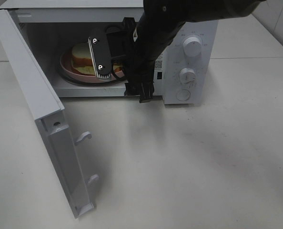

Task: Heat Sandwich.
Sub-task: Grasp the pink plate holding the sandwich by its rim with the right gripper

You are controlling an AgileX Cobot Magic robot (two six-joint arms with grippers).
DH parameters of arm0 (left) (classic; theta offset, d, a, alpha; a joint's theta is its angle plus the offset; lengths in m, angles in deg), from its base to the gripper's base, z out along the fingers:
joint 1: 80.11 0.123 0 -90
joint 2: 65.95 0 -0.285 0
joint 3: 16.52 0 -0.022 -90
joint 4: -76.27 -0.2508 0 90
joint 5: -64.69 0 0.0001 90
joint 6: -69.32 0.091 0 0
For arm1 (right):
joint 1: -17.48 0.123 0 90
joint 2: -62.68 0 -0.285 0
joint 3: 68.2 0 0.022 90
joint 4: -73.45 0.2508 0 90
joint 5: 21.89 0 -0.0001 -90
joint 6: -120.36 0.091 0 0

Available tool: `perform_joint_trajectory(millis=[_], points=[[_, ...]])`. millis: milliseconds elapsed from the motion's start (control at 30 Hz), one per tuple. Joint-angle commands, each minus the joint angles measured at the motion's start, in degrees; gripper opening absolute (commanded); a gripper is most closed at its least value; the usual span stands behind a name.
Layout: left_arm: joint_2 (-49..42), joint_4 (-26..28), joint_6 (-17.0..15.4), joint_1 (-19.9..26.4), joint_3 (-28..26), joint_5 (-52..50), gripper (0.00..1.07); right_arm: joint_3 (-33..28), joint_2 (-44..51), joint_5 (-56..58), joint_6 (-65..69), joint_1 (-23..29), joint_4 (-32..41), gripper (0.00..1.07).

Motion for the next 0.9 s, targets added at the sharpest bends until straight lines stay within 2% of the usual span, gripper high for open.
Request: perform_joint_trajectory(millis=[33,433,667,900], points=[[-0.92,0.29,0.0,0.29,0.11,-0.8,0.98,3.55,-3.32,-0.4,1.2,0.17,-0.4,0.8],[-0.92,0.29,0.0,0.29,0.11,-0.8,0.98,11.29,-11.17,-0.06,2.81,0.0,-0.46,0.77],[-0.92,0.29,0.0,0.29,0.11,-0.8,0.98,18.91,-16.79,1.66,5.67,0.0,-0.46,0.76],[-0.92,0.29,0.0,0.29,0.11,-0.8,0.98,23.89,-20.34,2.81,6.02,0.0,-0.46,0.76]])
